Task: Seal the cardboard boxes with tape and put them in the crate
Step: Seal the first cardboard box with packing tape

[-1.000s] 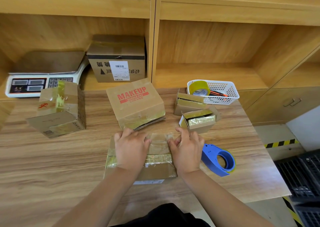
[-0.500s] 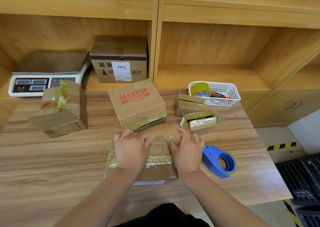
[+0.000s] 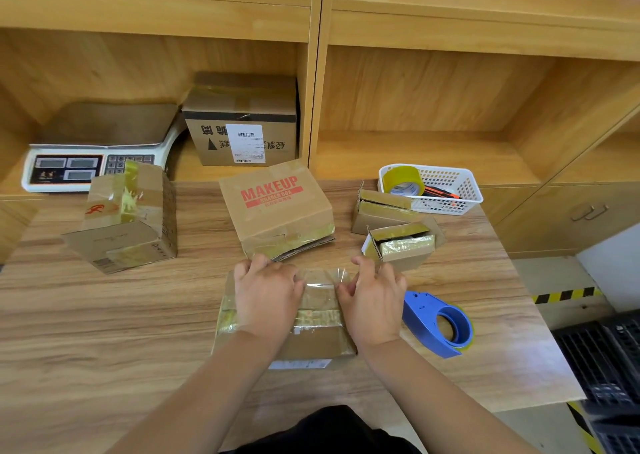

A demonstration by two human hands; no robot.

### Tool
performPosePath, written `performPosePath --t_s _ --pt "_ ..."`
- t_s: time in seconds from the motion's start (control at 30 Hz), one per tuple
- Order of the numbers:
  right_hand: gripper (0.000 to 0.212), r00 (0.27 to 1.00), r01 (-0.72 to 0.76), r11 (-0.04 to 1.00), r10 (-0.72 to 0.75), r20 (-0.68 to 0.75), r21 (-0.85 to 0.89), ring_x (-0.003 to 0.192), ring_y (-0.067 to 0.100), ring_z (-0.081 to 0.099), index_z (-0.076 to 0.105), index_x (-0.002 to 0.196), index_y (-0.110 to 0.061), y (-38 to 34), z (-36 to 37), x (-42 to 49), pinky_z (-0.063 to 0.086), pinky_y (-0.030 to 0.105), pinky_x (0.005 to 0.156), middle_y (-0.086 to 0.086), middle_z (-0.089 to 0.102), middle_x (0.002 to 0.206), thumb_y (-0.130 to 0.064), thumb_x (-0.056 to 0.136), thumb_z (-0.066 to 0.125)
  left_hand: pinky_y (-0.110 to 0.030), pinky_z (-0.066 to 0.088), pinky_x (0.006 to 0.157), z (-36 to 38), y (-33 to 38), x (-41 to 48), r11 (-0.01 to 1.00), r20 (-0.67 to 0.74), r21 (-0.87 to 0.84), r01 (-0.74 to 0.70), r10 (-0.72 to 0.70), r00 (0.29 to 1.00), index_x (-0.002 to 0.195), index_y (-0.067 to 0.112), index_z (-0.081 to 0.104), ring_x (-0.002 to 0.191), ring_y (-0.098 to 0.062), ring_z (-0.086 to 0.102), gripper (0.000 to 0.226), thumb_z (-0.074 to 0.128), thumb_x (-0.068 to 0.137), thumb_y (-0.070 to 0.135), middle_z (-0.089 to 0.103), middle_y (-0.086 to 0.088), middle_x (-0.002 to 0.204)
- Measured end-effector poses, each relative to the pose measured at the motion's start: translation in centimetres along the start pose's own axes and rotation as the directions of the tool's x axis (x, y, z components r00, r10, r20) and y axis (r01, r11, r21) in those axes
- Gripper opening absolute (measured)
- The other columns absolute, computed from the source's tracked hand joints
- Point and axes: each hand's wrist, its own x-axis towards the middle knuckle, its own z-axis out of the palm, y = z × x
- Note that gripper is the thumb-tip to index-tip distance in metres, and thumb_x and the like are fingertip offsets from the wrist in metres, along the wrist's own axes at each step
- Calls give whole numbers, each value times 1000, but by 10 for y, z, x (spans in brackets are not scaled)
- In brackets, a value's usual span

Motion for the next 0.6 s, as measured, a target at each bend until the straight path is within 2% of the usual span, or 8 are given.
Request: performPosePath --t_s 0.07,0.13,0.2,0.3,0.37,0.47,0.53,0.6 --pt "44 999 -26 1000 27 45 -5 79 25 56 62 108 -12 1 0 0 37 37 73 -2 60 61 -24 69 78 -35 29 72 1 -3 2 999 -9 18 30 -30 1000 67 23 71 79 -25 53 22 85 58 37 62 3 67" --pt "43 983 -112 993 105 151 40 87 26 54 57 115 -15 5 0 0 36 36 80 4 62 80 -32 78 71 -36 27 78 0 -9 6 990 58 69 122 -126 990 95 21 70 94 -24 49 48 78 62 54 64 1 90" --pt "47 946 -249 958 209 248 143 95 26 52 50 121 -18 10 -1 -2 41 36 84 6 58 92 -39 82 66 -34 22 82 1 -16 9 987 79 45 156 -159 984 110 22 64 105 -22 43 59 71 67 61 62 2 105" --pt "58 896 -377 891 280 345 254 106 24 48 43 127 -18 9 2 -2 43 37 87 6 58 97 -45 81 66 -35 20 90 6 -18 11 998 114 -39 59 -54 992 120 24 59 121 -19 36 54 57 80 60 59 4 119" --pt "71 854 -444 859 319 411 257 112 20 45 43 127 -18 2 4 1 41 38 93 3 58 105 -58 73 67 -36 16 99 13 -13 12 1000 191 -18 -22 25 981 130 25 52 132 -18 29 59 42 87 63 56 5 129" --pt "73 821 -451 872 321 473 191 107 19 44 53 116 -19 -3 6 5 39 37 92 -6 51 97 -73 68 62 -36 17 108 22 -8 16 995 310 21 -95 84 947 126 23 53 133 -18 34 57 27 93 61 60 4 125" --pt "55 819 -444 873 304 487 201 97 18 44 55 98 -22 0 9 6 38 35 83 -10 48 86 -69 71 62 -33 26 101 24 -9 18 995 352 -1 -100 94 931 109 22 59 117 -19 50 52 26 94 59 65 3 110" --pt "38 836 -423 878 283 471 223 88 18 43 45 76 -27 4 13 5 32 33 74 -12 45 75 -60 76 64 -32 32 91 25 -11 19 996 357 -24 -89 92 930 98 22 58 101 -19 57 45 28 95 56 65 4 98"
